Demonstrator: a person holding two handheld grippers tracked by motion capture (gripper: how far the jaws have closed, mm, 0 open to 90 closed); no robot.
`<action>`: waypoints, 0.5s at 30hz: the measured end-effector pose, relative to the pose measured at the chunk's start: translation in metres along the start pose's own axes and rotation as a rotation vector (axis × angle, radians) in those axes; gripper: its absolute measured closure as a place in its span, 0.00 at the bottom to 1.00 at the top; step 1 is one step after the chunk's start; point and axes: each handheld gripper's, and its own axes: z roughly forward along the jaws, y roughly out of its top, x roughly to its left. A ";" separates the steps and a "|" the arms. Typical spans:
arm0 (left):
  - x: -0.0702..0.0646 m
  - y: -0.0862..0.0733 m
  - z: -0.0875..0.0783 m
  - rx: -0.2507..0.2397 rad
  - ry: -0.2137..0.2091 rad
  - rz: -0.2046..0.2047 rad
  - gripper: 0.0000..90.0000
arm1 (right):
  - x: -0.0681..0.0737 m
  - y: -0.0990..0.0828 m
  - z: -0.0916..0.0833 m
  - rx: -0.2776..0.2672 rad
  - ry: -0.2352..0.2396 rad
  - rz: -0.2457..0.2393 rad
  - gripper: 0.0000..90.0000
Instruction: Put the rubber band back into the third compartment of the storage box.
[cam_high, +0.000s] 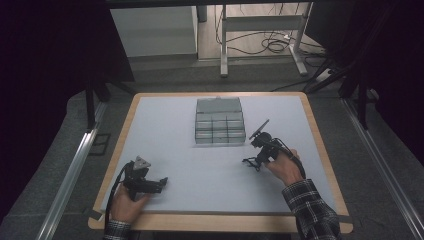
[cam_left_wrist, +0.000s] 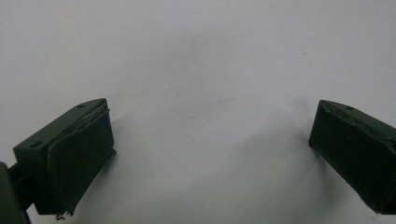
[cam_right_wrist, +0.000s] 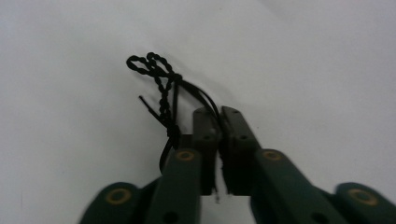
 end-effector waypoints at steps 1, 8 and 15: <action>0.000 0.000 0.000 0.000 0.000 0.000 0.00 | 0.001 0.001 0.000 0.007 0.001 0.004 0.97; 0.000 0.000 0.000 0.000 0.000 0.000 0.00 | 0.000 0.003 -0.003 0.027 0.021 0.038 0.97; 0.000 0.000 0.000 0.000 0.000 0.000 0.00 | -0.005 0.006 -0.017 0.014 0.045 0.082 0.97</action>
